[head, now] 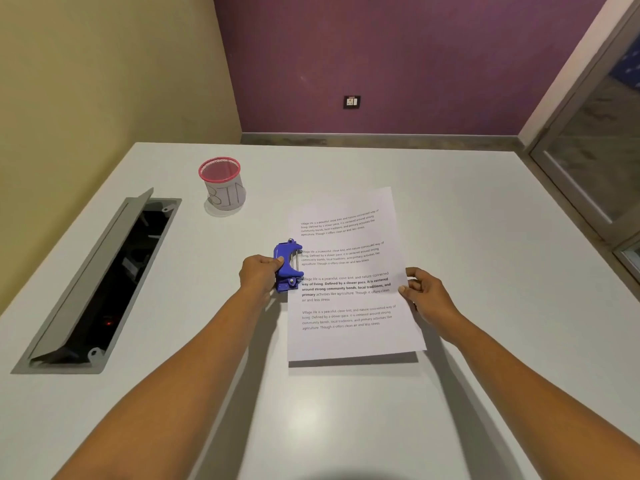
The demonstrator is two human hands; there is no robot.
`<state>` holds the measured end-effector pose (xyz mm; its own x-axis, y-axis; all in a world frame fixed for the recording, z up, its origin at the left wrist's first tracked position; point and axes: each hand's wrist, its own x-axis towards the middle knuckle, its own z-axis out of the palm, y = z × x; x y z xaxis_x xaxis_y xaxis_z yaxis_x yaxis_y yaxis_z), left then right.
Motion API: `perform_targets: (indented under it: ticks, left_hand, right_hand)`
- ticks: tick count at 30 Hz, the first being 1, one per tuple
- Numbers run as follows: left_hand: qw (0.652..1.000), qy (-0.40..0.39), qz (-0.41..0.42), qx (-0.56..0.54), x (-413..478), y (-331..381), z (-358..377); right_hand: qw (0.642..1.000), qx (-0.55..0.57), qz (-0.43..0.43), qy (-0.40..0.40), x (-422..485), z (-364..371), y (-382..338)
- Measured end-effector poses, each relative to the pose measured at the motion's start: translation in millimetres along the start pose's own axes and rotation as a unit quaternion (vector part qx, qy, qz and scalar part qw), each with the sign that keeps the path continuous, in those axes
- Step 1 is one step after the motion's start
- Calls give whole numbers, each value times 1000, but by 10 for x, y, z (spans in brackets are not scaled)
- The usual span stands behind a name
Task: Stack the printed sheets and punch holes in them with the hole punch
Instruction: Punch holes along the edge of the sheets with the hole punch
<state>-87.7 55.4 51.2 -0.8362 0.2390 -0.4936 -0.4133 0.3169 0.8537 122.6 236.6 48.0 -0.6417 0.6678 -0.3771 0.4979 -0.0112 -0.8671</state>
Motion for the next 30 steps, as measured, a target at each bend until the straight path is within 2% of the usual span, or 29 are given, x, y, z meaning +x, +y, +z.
perform_targets:
  ticks: [10,19,30]
  left_hand:
    - [999,24,-20,17,258,-111,213]
    - [983,69,52,164,304,-138,278]
    - [974,94,62,195,351,-232,301]
  right_hand:
    - [999,1,30,-20,319,25,112]
    - [999,-16,22,-31,402,82,221]
    - [1000,-15,11,-15,458,119,306]
